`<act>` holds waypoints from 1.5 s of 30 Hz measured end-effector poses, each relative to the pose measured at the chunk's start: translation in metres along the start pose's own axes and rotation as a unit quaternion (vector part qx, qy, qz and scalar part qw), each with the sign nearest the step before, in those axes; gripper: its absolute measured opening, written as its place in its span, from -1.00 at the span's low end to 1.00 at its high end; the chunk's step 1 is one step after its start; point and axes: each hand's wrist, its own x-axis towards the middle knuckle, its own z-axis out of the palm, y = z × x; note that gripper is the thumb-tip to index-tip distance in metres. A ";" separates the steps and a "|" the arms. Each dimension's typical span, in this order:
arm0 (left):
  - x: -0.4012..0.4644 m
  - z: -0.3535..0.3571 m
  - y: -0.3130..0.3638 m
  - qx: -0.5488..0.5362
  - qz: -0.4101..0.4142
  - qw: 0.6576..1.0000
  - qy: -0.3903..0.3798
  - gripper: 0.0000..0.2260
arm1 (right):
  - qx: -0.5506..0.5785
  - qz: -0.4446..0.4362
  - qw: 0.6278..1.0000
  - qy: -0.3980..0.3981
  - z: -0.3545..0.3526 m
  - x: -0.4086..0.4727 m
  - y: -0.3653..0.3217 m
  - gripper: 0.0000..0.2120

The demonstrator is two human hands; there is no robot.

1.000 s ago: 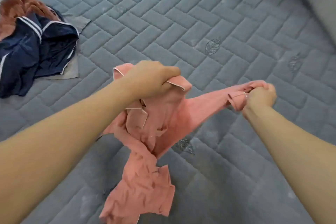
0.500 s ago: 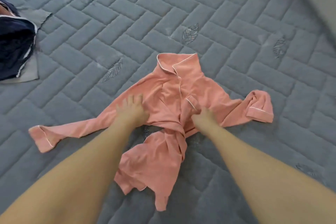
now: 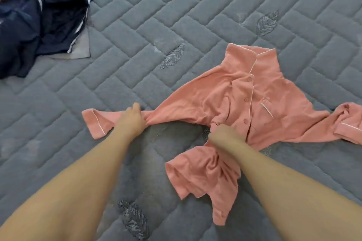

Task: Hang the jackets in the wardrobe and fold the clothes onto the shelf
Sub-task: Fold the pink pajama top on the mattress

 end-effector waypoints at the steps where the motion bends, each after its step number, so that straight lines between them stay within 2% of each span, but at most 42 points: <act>1: 0.002 -0.011 -0.013 0.010 -0.020 1.000 0.007 -0.67 | 0.016 -0.015 1.000 -0.007 -0.003 -0.003 -0.016 -0.65; 3: 0.003 -0.027 -0.042 0.060 -0.051 0.995 -0.056 -0.48 | 0.093 -0.024 0.995 -0.013 -0.004 -0.008 -0.046 -0.66; 5: 0.004 -0.029 -0.071 0.114 -0.046 0.987 -0.102 -0.30 | 0.188 -0.044 0.981 -0.019 0.002 -0.011 -0.073 -0.67; 7: -0.002 -0.012 -0.095 0.147 -0.008 0.986 -0.079 -0.16 | 0.217 -0.046 0.974 -0.053 0.012 -0.009 -0.094 -0.66; 8: -0.007 -0.001 -0.103 0.150 0.019 0.987 -0.051 -0.15 | 0.190 -0.043 0.978 -0.070 0.019 -0.005 -0.101 -0.67; 10: -0.015 0.018 -0.113 0.129 0.070 0.989 0.037 -0.30 | 0.077 -0.031 0.994 -0.070 0.034 0.000 -0.108 -0.72; 12: -0.013 0.024 -0.118 0.097 0.105 0.979 0.145 -0.61 | -0.012 -0.043 0.999 0.020 0.051 0.002 -0.112 -0.69; 14: -0.005 0.015 -0.119 0.082 0.129 0.971 0.184 -0.79 | -0.047 -0.108 0.983 0.144 0.060 0.005 -0.117 -0.67; 16: 0.003 -0.001 -0.117 0.052 0.141 0.978 0.147 -0.84 | -0.073 -0.213 0.954 0.198 0.056 0.018 -0.130 -0.57; 18: 0.007 -0.019 -0.115 -0.054 0.150 0.981 0.109 -0.86 | -0.109 -0.289 0.936 0.171 0.042 0.034 -0.150 -0.44; 19: 0.006 -0.027 -0.115 -0.118 0.149 0.978 0.086 -0.82 | -0.145 -0.307 0.930 0.143 0.035 0.041 -0.161 -0.44; 22: -0.001 -0.046 -0.119 -0.292 0.117 0.949 -0.024 -0.76 | -0.321 -0.309 0.893 0.057 0.028 0.057 -0.188 -0.62; 25: -0.008 -0.057 -0.131 -0.373 0.082 0.918 -0.111 -0.73 | -0.403 -0.247 0.880 0.042 0.021 0.058 -0.205 -0.67; 27: -0.010 -0.064 -0.146 -0.334 0.079 0.931 -0.123 -0.78 | -0.350 -0.229 0.905 0.080 0.014 0.057 -0.215 -0.70; 29: -0.007 -0.074 -0.158 -0.334 0.034 0.932 -0.139 -0.80 | -0.215 -0.240 0.934 0.153 0.005 0.056 -0.232 -0.78; 30: -0.002 -0.078 -0.165 -0.314 0.029 0.939 -0.139 -0.80 | -0.155 -0.254 0.936 0.189 0.001 0.055 -0.243 -0.83; 31: 0.007 -0.083 -0.170 -0.238 0.039 0.964 -0.116 -0.80 | -0.110 -0.272 0.931 0.217 -0.002 0.054 -0.255 -0.85; 33: 0.023 -0.094 -0.174 -0.070 0.030 0.996 0.036 -0.80 | -0.049 -0.301 0.918 0.252 -0.006 0.055 -0.276 -0.83; 34: 0.031 -0.098 -0.176 -0.010 0.011 0.994 0.112 -0.78 | -0.026 -0.309 0.917 0.250 -0.007 0.057 -0.283 -0.80; 35: 0.037 -0.100 -0.179 0.044 -0.025 0.987 0.151 -0.76 | -0.006 -0.315 0.920 0.234 -0.004 0.058 -0.289 -0.77; 36: 0.042 -0.099 -0.182 0.059 -0.068 0.984 0.151 -0.70 | 0.012 -0.316 0.925 0.209 0.000 0.060 -0.290 -0.72; 37: 0.044 -0.093 -0.183 0.077 -0.097 0.986 0.115 -0.60 | 0.032 -0.315 0.930 0.185 0.006 0.060 -0.289 -0.64; 40: 0.040 -0.052 -0.179 0.112 -0.101 0.988 -0.020 -0.35 | 0.095 -0.297 0.935 0.170 0.028 0.055 -0.262 -0.47; 42: 0.029 -0.024 -0.173 0.097 -0.108 0.987 -0.073 -0.33 | 0.107 -0.277 0.941 0.165 0.042 0.048 -0.228 -0.49; 45: 0.006 0.008 -0.150 0.081 -0.117 0.989 -0.050 -0.33 | 0.044 -0.213 0.950 0.225 0.056 0.039 -0.163 -0.61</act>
